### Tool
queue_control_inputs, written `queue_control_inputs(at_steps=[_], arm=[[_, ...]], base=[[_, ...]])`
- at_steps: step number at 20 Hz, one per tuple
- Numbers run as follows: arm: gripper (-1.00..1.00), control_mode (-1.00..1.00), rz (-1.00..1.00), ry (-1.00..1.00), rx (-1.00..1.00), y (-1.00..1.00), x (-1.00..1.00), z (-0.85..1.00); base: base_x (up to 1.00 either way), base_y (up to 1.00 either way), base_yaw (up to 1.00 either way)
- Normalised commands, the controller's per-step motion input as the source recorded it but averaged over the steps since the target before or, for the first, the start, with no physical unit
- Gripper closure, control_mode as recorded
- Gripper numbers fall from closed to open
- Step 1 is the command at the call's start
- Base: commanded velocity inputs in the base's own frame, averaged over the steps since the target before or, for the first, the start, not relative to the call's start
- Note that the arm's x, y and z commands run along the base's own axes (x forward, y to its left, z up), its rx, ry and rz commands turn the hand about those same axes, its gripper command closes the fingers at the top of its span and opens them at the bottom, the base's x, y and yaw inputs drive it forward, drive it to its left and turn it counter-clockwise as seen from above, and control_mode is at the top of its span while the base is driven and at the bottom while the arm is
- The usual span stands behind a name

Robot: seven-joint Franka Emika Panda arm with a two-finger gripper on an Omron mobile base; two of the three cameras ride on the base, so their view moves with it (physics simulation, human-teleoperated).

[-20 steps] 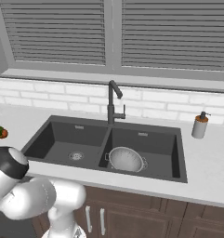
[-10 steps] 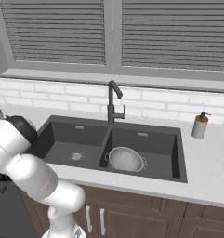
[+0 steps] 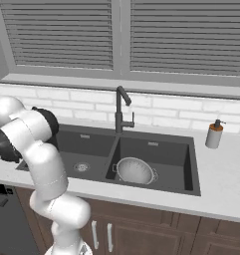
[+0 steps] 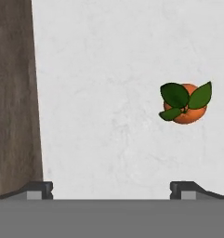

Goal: Put the colander in the sink, put the orange in the colander, and turn on the sink faucet and pour water over the colander.

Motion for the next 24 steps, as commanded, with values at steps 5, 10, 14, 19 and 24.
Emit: queue_control_inputs(at_steps=[5, 10, 14, 19, 24], arm=[[-1.00, -1.00, 0.00, 0.00, -0.07, 0.00, 0.05, -0.42], [-1.00, -1.00, 0.00, 0.00, -0.04, 0.00, 0.04, -0.36], [-1.00, -1.00, 0.00, 0.00, -0.04, 0.00, 0.12, -0.12], [-1.00, -1.00, -0.01, -0.01, -0.11, 0.00, 0.29, -0.20], [-1.00, -1.00, -0.01, -0.05, -0.11, 0.01, 0.25, -0.23]], base=[[0.00, 0.00, 0.00], [0.00, 0.00, 0.00], [0.00, 0.00, 0.00], [0.00, 0.00, 0.00], [0.00, 0.00, 0.00]])
